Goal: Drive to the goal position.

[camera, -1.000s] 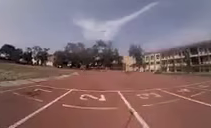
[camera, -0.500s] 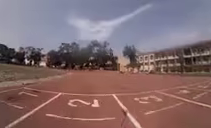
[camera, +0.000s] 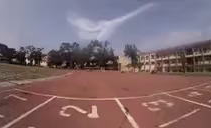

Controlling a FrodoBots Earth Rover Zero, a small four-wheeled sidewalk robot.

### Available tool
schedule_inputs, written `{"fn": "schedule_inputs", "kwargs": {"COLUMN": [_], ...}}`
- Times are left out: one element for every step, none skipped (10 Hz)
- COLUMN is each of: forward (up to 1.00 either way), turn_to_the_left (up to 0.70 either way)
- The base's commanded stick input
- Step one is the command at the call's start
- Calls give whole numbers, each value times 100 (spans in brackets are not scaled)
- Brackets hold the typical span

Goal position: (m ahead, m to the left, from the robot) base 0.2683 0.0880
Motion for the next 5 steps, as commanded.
{"fn": "schedule_inputs", "kwargs": {"forward": [70, 70, 70, 70, 70], "turn_to_the_left": [0, 0, 0, 0, 0]}}
